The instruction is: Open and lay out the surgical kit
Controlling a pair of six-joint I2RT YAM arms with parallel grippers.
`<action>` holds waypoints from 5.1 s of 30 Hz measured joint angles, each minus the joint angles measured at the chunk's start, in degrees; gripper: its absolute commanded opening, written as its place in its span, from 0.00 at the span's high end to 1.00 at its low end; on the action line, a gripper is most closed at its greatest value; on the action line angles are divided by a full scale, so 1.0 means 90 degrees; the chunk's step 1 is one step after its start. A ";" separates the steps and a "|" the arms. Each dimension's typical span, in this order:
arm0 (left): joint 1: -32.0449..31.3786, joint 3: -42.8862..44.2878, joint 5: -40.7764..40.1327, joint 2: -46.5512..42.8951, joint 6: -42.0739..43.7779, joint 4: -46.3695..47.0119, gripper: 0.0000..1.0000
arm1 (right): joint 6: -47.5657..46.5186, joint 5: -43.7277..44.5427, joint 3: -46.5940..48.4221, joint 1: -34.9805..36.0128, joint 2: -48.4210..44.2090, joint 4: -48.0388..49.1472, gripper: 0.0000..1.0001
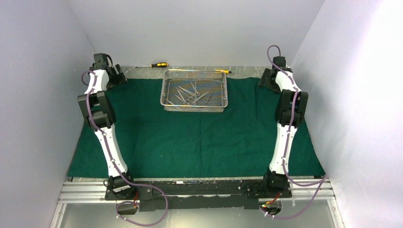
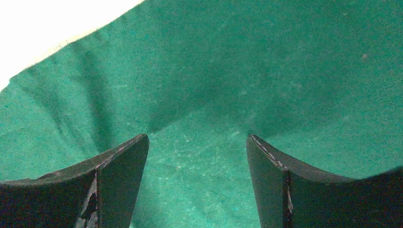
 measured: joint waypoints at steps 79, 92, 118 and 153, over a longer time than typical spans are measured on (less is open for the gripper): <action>0.1265 -0.6101 -0.2186 -0.3725 -0.1314 -0.0967 0.23 | 0.2769 0.1955 -0.7019 -0.0678 -0.4716 -0.1105 0.62; 0.1591 -0.6326 -0.2356 -0.3905 -0.1768 -0.0988 0.24 | 0.3832 0.3223 -0.6970 -0.1003 -0.4320 -0.2293 0.65; 0.0464 -0.3293 0.0080 -0.3096 -0.0673 -0.0420 0.20 | 0.0593 -0.0119 -0.3096 -0.0430 -0.3133 0.0811 0.43; 0.0340 -0.1360 0.0192 -0.0612 -0.0634 -0.0308 0.20 | -0.0015 -0.0731 0.1984 -0.0879 0.1511 0.0901 0.18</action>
